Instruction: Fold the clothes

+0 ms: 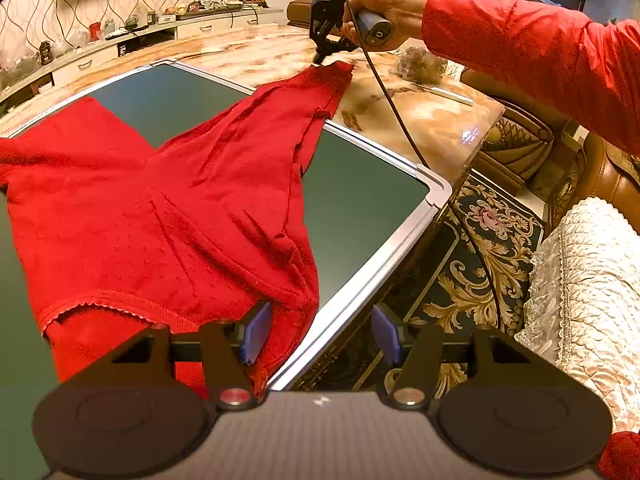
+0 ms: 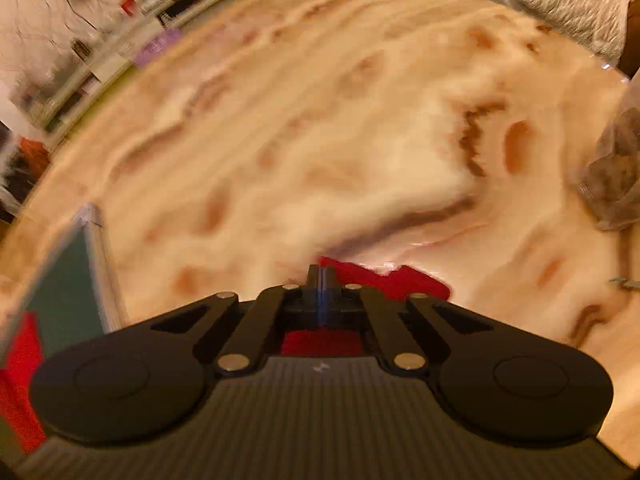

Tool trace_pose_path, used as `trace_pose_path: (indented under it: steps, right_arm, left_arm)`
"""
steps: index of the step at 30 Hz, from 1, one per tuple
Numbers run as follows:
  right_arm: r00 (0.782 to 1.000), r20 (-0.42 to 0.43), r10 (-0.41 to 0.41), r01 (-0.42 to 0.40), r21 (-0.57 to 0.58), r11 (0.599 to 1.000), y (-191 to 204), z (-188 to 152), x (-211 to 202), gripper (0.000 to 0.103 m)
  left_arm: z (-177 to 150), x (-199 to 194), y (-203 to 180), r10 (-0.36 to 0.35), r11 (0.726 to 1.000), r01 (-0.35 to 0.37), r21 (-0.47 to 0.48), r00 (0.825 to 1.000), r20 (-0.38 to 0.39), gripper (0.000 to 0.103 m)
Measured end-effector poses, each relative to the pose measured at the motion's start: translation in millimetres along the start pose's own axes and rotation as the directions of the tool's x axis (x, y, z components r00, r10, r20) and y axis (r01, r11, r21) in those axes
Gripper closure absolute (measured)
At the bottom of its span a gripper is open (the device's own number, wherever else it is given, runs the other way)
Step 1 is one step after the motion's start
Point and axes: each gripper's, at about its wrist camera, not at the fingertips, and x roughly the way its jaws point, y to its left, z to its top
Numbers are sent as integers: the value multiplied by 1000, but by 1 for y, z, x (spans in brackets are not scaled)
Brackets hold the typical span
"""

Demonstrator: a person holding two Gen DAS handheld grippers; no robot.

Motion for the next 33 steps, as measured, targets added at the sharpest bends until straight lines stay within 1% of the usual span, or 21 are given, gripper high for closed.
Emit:
trace_pose_path:
  steps: [6,8,9,10,11,13,15,18,20,21,22,23,27,31,33]
  right_arm:
    - [999,2,41,-41,50,998,0,4,1,101]
    - [1000,12,-15,15,22,1000,3,3,1,99]
    - [999,19,-37,37,4,999,5,2,0,94]
    - [999,19,-44,44,-4,999,6,2,-2,91]
    - [999,21,-50,50,-10,999,7,1,-3,89]
    - [998,17,-66,67,-28,997,10,2,-4,81]
    - [996,1,-90,90,-29,996,12,3,0,79]
    - [994,-17,-110,109,-26,994,12,3,8,79]
    - [993,-17,-118,117,-43,992,13,1,11,79]
    - [992,-13,-125,124,-54,991,15,0,12,81]
    - [991,-13,-131,130,-61,990,16,-1,12,91]
    - [991,-14,-130,129,-65,990,16,-1,11,94]
    - [995,-6,-95,95,-41,995,11,-1,5,96]
    - [1000,1,-16,16,-3,1000,8,2,-2,96]
    - [1000,-4,3,-3,27,1000,7,4,1,96]
  left_arm:
    - [0,0,1,-2,1000,2,-10,1000,4,41]
    - [0,0,0,0,1000,0,-10,1000,5,40]
    - [0,0,0,0,1000,0,-10,1000,5,40]
    - [0,0,0,-1,1000,1,-9,1000,6,40]
    - [0,0,1,-2,1000,2,-9,1000,6,40]
    - [0,1,1,-4,1000,5,-11,1000,6,40]
    - [0,1,1,-4,1000,4,-13,1000,6,40]
    - [0,0,1,-4,1000,5,-18,1000,9,40]
    - [0,0,2,-5,1000,6,-20,1000,10,40]
    - [0,0,2,-6,1000,7,-20,1000,10,40]
    - [0,0,2,-8,1000,8,-19,1000,11,40]
    - [0,0,2,-9,1000,9,-19,1000,11,40]
    - [-1,0,3,-12,1000,12,-22,1000,14,40]
    - [-1,0,3,-9,1000,10,-20,1000,15,40]
    - [-1,0,3,-10,1000,11,-22,1000,16,40]
